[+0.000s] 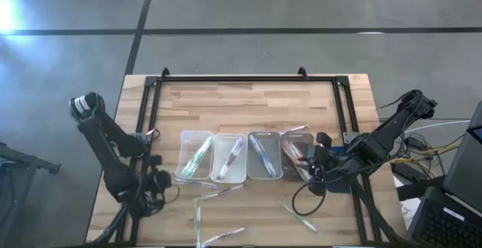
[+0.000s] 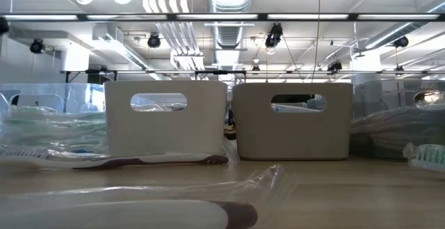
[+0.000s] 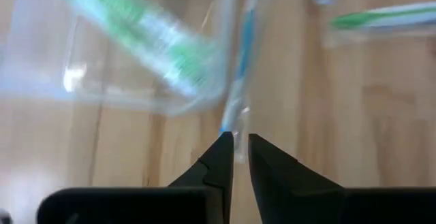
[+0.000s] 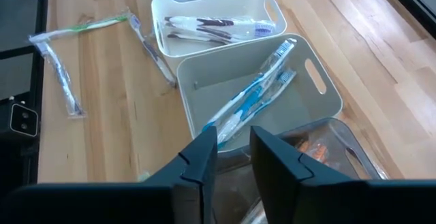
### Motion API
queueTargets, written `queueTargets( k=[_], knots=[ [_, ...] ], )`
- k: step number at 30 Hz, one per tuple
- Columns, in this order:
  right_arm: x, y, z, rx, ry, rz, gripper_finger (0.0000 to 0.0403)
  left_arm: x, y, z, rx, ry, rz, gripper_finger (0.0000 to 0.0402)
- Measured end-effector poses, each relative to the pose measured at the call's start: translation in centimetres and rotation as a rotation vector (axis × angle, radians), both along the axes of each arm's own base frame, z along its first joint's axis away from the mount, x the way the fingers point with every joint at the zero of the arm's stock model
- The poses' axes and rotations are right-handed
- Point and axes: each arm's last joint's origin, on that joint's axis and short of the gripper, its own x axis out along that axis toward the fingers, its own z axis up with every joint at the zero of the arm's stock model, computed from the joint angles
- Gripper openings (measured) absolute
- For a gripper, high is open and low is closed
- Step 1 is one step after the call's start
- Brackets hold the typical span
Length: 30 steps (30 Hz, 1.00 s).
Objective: Pick & Place Toothbrushes
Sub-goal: Put the blue toothbrush into the gray bin
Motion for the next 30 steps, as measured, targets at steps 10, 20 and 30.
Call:
queueTargets(
  k=[10, 20, 30],
  knots=[
    [0.0, 0.0, 0.0, 0.005, -0.004, -0.004, 0.0104, -1.8, 3.2, -4.0, -0.166, -0.039, 0.117, 0.0061],
    [0.1, 0.1, 0.1, 0.016, -0.017, -0.004, 0.0116, -2.1, 3.8, -5.8, -0.199, -0.056, 0.111, 0.0143],
    [0.1, 0.1, 0.1, 0.016, -0.018, -0.004, 0.0132, -1.9, 3.5, -6.2, -0.157, -0.077, 0.034, 0.0182]
  ],
)
